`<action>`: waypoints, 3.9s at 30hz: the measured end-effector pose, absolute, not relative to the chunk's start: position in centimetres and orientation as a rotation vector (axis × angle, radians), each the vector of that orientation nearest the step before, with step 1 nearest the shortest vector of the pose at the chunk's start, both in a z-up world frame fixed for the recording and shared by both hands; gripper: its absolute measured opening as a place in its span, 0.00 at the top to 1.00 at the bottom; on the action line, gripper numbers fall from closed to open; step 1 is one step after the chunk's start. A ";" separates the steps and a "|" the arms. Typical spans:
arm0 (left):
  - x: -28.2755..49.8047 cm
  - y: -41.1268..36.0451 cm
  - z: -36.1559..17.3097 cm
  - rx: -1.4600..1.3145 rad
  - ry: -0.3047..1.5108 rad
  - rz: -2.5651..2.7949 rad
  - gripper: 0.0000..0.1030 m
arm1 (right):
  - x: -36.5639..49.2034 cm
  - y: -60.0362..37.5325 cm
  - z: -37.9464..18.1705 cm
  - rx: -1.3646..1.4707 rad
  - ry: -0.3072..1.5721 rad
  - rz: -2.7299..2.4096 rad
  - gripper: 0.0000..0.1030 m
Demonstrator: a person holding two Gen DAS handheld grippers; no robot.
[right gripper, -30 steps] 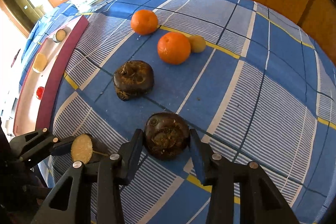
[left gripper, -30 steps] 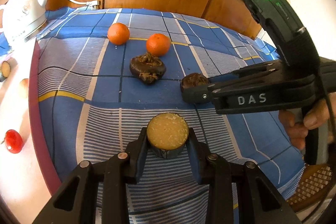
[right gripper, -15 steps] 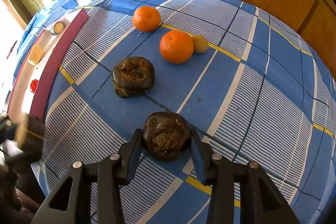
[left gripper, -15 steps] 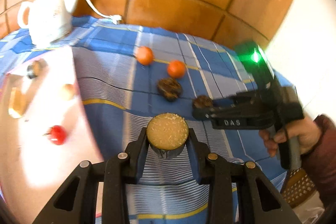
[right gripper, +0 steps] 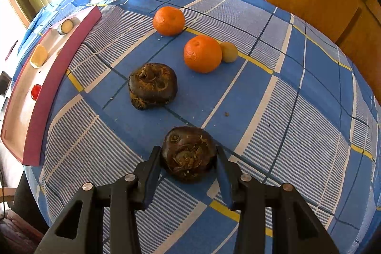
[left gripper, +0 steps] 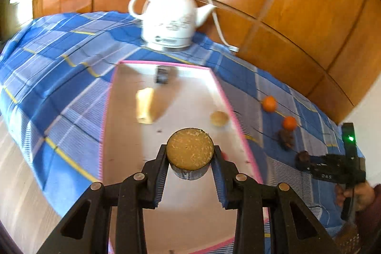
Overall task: Organize fruits
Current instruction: 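Carry the round slice into the tray and open the left tool, then carry the dark brown fruit into the tray and open the right tool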
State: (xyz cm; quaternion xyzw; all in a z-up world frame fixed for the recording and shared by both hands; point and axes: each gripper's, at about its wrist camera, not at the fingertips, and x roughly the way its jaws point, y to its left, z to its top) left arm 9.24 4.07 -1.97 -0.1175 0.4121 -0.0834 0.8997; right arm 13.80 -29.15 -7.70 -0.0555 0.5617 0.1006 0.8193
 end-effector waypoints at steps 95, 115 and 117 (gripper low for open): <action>5.1 4.9 -0.3 -0.100 0.710 0.018 0.47 | 11.3 -14.6 -0.6 -0.106 1.037 0.508 0.58; 5.0 6.1 -0.7 -0.129 0.715 0.036 0.47 | 16.8 -6.3 -1.2 -0.068 1.048 0.565 0.57; 5.0 6.1 -0.7 -0.129 0.717 0.036 0.47 | 17.2 -5.8 -1.6 -0.059 1.051 0.562 0.57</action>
